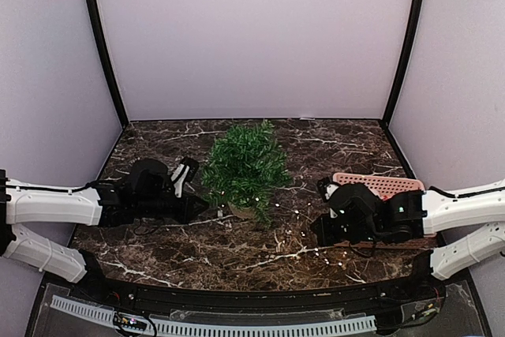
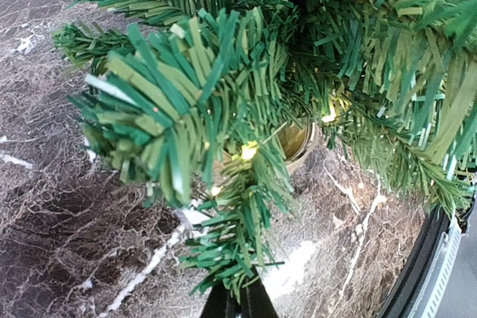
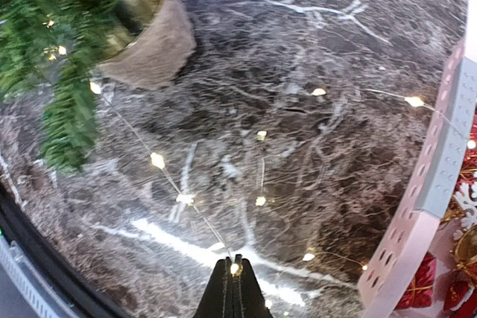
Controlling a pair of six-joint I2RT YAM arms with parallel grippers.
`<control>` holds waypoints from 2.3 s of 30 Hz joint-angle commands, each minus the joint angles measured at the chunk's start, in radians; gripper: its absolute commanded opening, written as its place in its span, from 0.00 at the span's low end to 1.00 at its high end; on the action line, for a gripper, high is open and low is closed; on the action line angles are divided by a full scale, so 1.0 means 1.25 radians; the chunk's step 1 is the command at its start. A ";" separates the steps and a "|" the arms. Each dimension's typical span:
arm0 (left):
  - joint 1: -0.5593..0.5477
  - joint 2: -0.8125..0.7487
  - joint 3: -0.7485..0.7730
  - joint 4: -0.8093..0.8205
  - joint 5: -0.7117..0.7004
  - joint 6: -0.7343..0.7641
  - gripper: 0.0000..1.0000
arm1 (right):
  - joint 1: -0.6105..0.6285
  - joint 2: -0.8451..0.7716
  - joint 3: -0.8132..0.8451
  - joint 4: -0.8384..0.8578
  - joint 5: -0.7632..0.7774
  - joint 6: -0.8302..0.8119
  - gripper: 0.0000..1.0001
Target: Decorate the small christmas tree
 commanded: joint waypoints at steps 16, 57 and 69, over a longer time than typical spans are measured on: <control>0.024 -0.033 0.011 -0.036 -0.015 0.053 0.00 | -0.257 0.057 0.112 0.084 -0.043 -0.232 0.00; 0.110 0.413 0.999 -0.408 0.195 0.303 0.71 | -0.428 0.399 0.527 0.217 -0.305 -0.491 0.00; 0.116 0.703 1.269 -0.472 0.401 0.308 0.69 | -0.428 0.402 0.525 0.307 -0.354 -0.519 0.00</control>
